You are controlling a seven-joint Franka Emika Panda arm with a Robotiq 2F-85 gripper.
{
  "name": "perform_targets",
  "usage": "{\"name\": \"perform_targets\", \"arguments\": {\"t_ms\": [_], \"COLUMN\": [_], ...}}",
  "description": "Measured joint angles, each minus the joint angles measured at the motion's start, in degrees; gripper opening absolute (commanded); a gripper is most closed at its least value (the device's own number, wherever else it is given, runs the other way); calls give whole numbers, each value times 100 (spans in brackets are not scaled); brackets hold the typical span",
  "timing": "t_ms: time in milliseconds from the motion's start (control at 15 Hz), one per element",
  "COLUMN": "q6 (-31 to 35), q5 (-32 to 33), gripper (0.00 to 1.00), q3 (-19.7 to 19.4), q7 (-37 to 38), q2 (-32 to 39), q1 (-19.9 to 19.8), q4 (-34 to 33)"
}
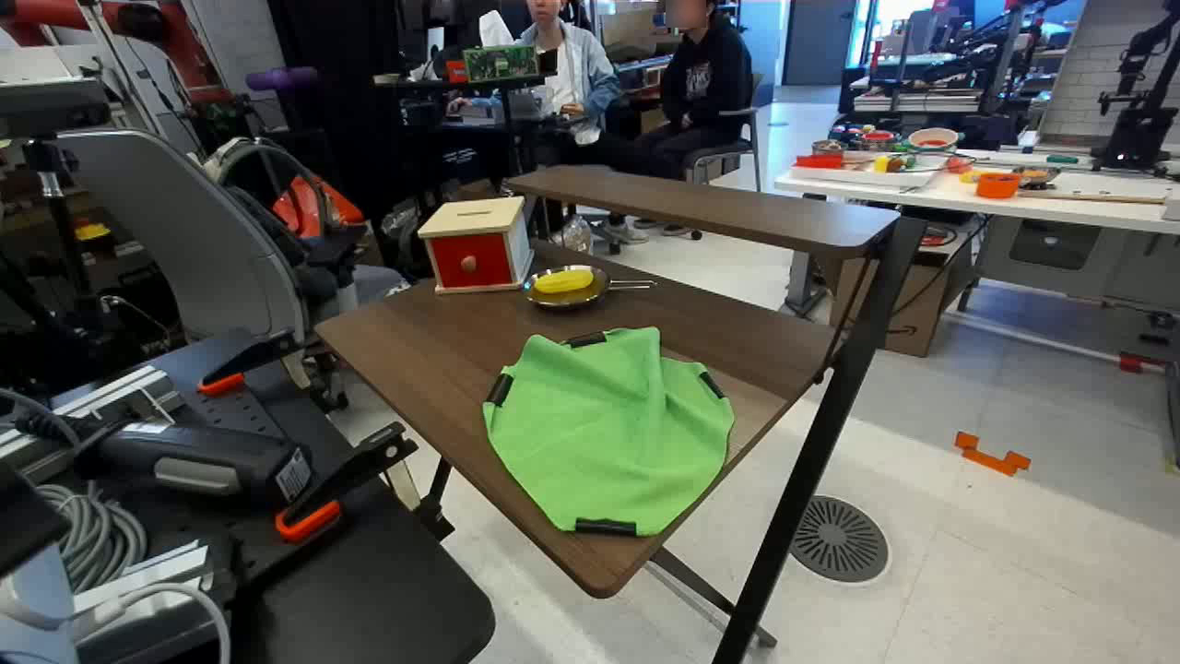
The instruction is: Remove the corn from the silver pan.
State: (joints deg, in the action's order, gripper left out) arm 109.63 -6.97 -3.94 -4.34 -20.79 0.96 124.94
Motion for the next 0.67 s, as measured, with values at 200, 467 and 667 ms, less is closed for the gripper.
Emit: {"name": "perform_targets", "arguments": {"t_ms": [200,467,667], "q6": [0,1,102], "q5": [0,0,38], "gripper": [100,100,100], "q3": [0,0,66], "q7": [0,0,147], "q2": [-1,-1,55], "q1": [0,0,-14], "q4": [-12,-12,14]}}
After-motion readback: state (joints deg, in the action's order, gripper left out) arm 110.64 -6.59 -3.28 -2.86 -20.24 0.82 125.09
